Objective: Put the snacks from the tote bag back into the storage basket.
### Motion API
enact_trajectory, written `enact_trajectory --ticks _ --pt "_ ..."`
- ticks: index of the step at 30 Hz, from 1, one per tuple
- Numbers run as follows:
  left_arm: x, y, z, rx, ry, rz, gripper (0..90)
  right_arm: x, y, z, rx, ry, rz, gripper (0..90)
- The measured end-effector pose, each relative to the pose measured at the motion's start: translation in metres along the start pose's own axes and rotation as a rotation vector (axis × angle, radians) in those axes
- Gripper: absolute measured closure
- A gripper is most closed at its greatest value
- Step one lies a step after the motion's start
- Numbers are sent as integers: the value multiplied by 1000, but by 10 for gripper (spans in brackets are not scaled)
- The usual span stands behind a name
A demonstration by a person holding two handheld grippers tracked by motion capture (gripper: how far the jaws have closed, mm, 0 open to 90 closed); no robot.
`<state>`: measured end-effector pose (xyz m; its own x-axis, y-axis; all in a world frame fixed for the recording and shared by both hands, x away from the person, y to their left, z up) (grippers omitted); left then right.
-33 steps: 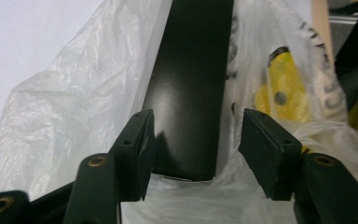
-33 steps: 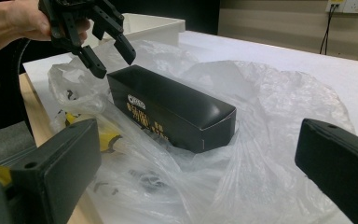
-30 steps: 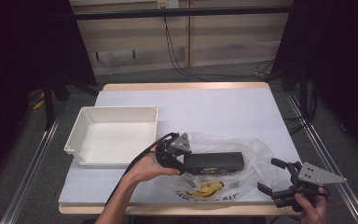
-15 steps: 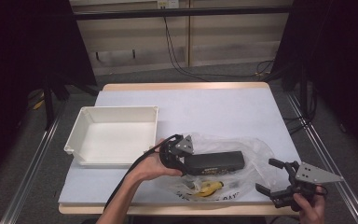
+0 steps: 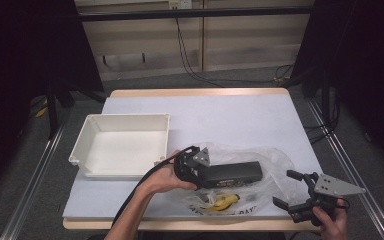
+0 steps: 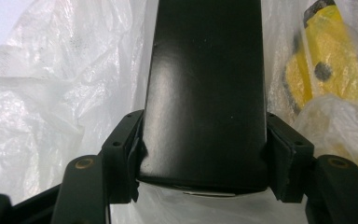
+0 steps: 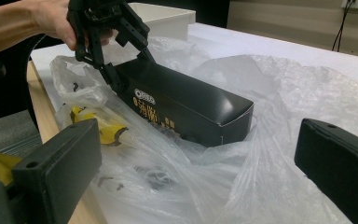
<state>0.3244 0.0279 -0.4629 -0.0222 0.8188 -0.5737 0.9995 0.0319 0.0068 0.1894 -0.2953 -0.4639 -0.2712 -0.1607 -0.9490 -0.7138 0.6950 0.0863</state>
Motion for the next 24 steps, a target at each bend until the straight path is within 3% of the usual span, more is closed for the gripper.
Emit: enact_trajectory --ticks 8,11,12,20,24 --pt "0 2 5 -2 8 -21 410 1 -1 -1 6 2 5 0" --pt "-1 4 3 33 16 -30 417 1 -1 0 8 2 6 0" --pt "-1 3 4 4 7 -34 418 1 -1 0 7 3 8 0" --pt "-4 1 -6 26 -19 -25 425 1 -2 -2 12 -4 8 0" --pt "-6 -1 -12 16 -51 -33 426 1 -1 -3 11 -8 6 0"
Point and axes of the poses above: each handheld gripper's, and its own axes: z roughly forward along the jaws, x roughly out of its underside, y roughly to its left, the point moved 2 cm from there along z, roughly forward along the jaws, and after that the axes turned 1 degree about z, right-handed, at the moved point
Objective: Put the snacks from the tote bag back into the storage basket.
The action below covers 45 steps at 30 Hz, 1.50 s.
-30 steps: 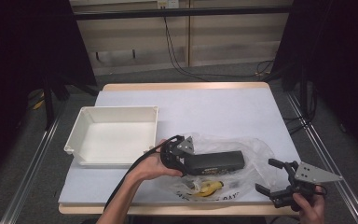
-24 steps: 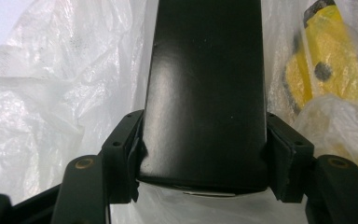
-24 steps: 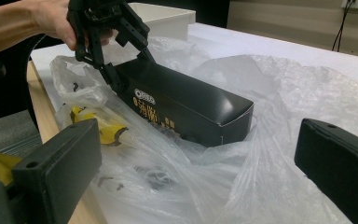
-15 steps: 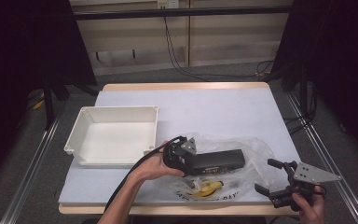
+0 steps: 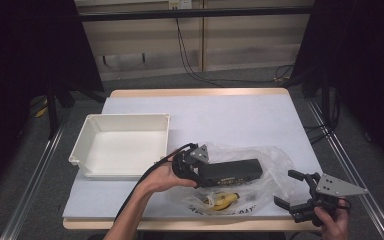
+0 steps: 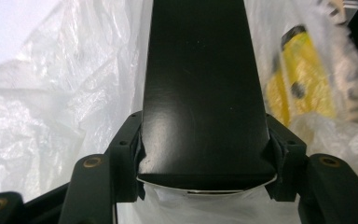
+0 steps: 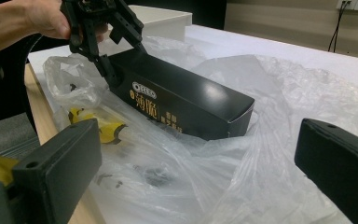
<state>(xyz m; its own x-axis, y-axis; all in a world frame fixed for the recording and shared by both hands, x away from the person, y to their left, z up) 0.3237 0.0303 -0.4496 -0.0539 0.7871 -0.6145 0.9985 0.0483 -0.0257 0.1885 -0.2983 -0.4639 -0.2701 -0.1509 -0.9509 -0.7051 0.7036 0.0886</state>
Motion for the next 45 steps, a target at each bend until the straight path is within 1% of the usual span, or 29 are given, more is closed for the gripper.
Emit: enact_trajectory --ticks 1,2,3,4,6,7,8,10,11,12,15,17,19,20,21,22,24,25,26,27,28,29,33,34,36,37,40,42,45 --pt "-1 -1 -1 2 -7 7 427 0 0 0 0 0 1 0" --pt "-2 -1 -1 -8 -13 11 427 0 0 0 1 -4 4 0" --pt "-3 -1 -2 1 -13 11 427 0 0 0 2 -3 4 0" --pt "-3 -2 -3 -10 -19 12 427 0 0 0 2 -4 4 0" --pt "-5 -2 -5 -8 -29 13 428 0 0 -1 4 -3 6 0" --pt "-5 -1 -7 3 -24 14 428 0 0 -1 4 -4 7 0" --pt "-5 -2 -8 -12 -34 11 428 0 0 -1 2 -6 4 0" --pt "-6 -1 -11 -3 -39 14 428 0 -1 -1 1 -6 1 0" --pt "-6 -2 -12 0 -53 9 428 0 -1 -1 3 -7 6 0" --pt "-6 -2 -14 5 -64 17 428 -1 -1 -1 7 -9 6 0" --pt "-8 -3 -20 -4 -72 21 429 -1 -1 -2 7 -18 12 0" --pt "-8 -2 -22 3 -90 27 429 -1 -1 -3 11 -24 12 0" --pt "-9 -3 -24 -8 -90 28 429 -2 -1 -4 11 -31 10 0" --pt "-9 -3 -25 1 -86 32 429 -2 -1 -4 14 -34 14 0" --pt "-10 -3 -25 5 -95 28 429 -2 -1 -4 12 -34 13 0" --pt "-10 -3 -26 -2 -96 29 429 -2 -2 -5 11 -36 12 0" --pt "-12 -3 -29 -8 -113 32 429 -2 -4 -5 12 -61 35 0" --pt "-13 -3 -30 2 -124 34 429 -2 -6 -5 17 -66 53 0" --pt "-13 -3 -31 -4 -121 31 429 -3 -9 -4 14 -68 52 0" --pt "-14 -3 -31 -11 -119 39 429 -3 -9 -4 17 -67 46 0" --pt "-15 -3 -32 -14 -106 42 430 -4 -10 -5 17 -59 37 0" --pt "-17 -4 -33 -11 -118 40 430 -4 -9 -5 29 -58 34 0" --pt "-24 -10 -41 -13 -144 67 430 -5 -8 -8 29 -92 57 0" --pt "-26 -11 -44 -9 -142 75 429 -5 -8 -7 39 -90 55 0" --pt "-28 -12 -48 -18 -151 78 429 -5 -7 -6 39 -77 43 0" --pt "-28 -12 -50 -21 -147 90 430 -5 -7 -6 37 -80 45 0" --pt "-26 -9 -52 -25 -147 84 430 -4 -4 -5 43 -77 27 0" --pt "-25 -7 -53 -15 -148 83 430 -1 -3 -2 60 -53 9 2" --pt "-23 -6 -56 -10 -147 83 431 -1 -2 0 60 -63 12 2"
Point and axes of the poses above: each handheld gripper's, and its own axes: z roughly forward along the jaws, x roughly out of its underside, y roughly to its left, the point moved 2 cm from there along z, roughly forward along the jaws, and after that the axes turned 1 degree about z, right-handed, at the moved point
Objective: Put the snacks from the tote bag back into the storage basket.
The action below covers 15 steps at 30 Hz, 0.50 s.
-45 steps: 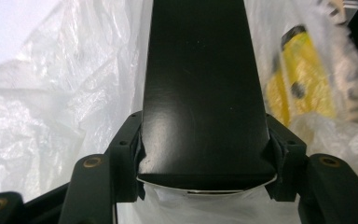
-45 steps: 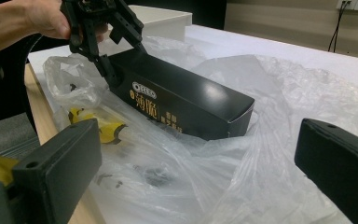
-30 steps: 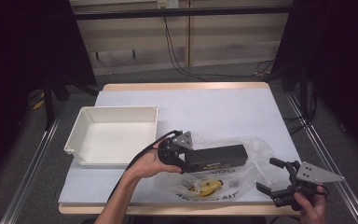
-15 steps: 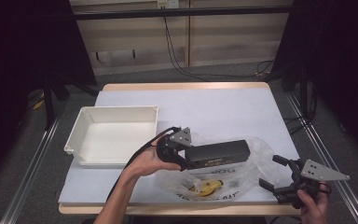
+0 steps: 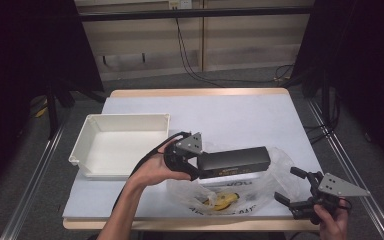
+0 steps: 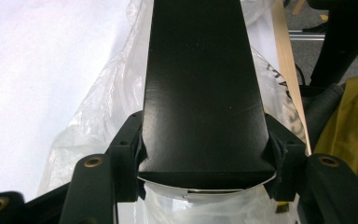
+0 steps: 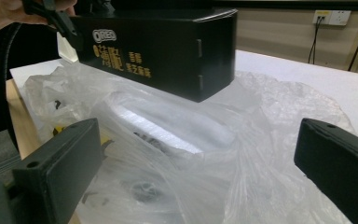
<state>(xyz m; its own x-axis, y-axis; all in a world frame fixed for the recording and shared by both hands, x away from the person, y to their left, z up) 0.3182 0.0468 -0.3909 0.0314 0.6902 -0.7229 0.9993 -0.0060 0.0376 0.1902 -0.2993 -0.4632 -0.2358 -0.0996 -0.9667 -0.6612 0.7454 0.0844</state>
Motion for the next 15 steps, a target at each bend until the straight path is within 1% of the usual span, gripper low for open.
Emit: enact_trajectory --ticks 1,2,3,4,6,7,8,9,10,13,14,15 --pt "1 1 -2 0 -8 -7 431 0 0 0 -2 -3 -4 2" --pt "1 2 -6 -3 -2 -6 431 0 -1 1 -10 -7 -6 2" --pt "2 4 -9 -13 -5 -6 431 0 -1 2 -9 -12 6 2" --pt "3 5 -15 -15 -16 -18 431 0 -1 2 -12 -20 8 2" --pt "4 8 -22 -8 -51 -20 431 -1 -2 4 -14 -22 -2 2" --pt "4 9 -24 -12 -53 -20 431 0 -2 5 -17 -14 3 2" --pt "5 9 -25 -13 -52 -14 431 0 -2 6 -21 -14 -4 2" --pt "6 9 -26 -17 -53 -26 431 0 -1 7 -23 -10 -10 2" --pt "6 8 -27 -17 -47 -26 431 0 -1 8 -21 -10 -11 2" --pt "8 5 -30 -17 -40 -21 431 -1 0 9 -29 -9 -22 2" --pt "8 5 -32 -22 -44 -27 431 -1 0 10 -27 -8 -23 2" --pt "8 5 -35 -27 -50 -24 431 -1 0 10 -29 -4 -24 2"
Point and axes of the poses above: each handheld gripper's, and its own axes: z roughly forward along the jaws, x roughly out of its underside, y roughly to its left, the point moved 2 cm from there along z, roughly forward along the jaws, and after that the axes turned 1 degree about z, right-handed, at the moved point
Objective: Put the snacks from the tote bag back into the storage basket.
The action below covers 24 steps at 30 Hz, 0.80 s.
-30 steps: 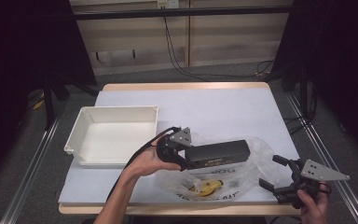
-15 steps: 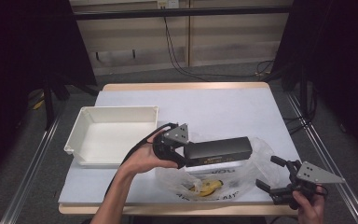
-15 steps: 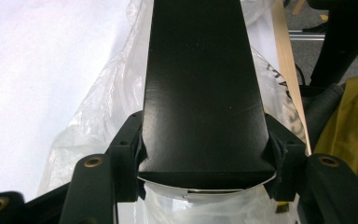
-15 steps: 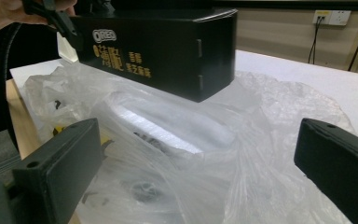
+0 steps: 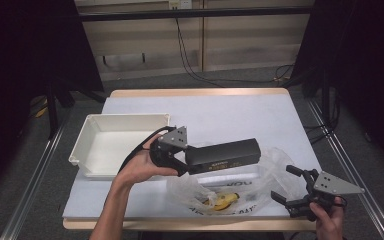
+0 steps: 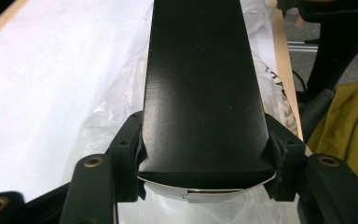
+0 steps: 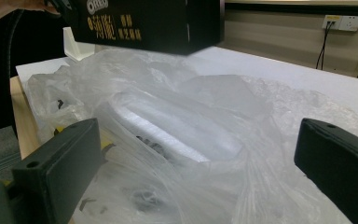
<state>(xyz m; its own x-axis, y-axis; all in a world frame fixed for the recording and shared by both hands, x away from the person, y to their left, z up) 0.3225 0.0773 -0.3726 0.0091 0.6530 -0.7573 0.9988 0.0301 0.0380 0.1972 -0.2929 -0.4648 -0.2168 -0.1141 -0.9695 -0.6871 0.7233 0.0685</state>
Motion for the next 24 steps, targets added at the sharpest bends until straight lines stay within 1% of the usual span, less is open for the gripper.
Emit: enact_trajectory --ticks 2,4,5,6,7,9,11,13,14,16,17,19,21,24 --pt "1 0 -6 -16 -15 -11 430 1 -1 -1 -6 -1 -3 2" --pt "2 -2 -9 -21 -33 -6 430 1 -1 -2 -7 -4 1 2" --pt "3 -4 -9 -28 -37 -9 430 0 -1 -3 -13 -5 2 2" --pt "4 -5 -11 -29 -30 -6 431 0 -1 -4 -14 -10 -2 2" --pt "4 -4 -12 -27 -24 -5 431 0 -1 -4 -14 -11 -2 2" --pt "4 -2 -17 -36 -24 -10 431 0 -3 -5 -17 -7 0 2" --pt "3 1 -23 -46 -39 -24 431 1 -4 -5 -9 -9 6 2" --pt "3 3 -29 -46 -47 -17 431 1 -4 -4 -7 -7 9 2" --pt "3 4 -32 -51 -49 -22 431 1 -4 -4 -8 -6 8 2" --pt "3 7 -37 -59 -44 -21 431 0 -4 -4 -8 -9 7 2" --pt "4 8 -39 -64 -50 -28 431 1 -4 -4 -12 -9 4 2" --pt "6 12 -43 -58 -38 -38 431 1 -4 -5 -14 -7 4 2" --pt "7 14 -46 -78 -20 -43 431 1 -3 -5 -7 -5 6 2" --pt "11 16 -53 -90 -25 -45 430 0 -4 -6 -8 -8 5 2"
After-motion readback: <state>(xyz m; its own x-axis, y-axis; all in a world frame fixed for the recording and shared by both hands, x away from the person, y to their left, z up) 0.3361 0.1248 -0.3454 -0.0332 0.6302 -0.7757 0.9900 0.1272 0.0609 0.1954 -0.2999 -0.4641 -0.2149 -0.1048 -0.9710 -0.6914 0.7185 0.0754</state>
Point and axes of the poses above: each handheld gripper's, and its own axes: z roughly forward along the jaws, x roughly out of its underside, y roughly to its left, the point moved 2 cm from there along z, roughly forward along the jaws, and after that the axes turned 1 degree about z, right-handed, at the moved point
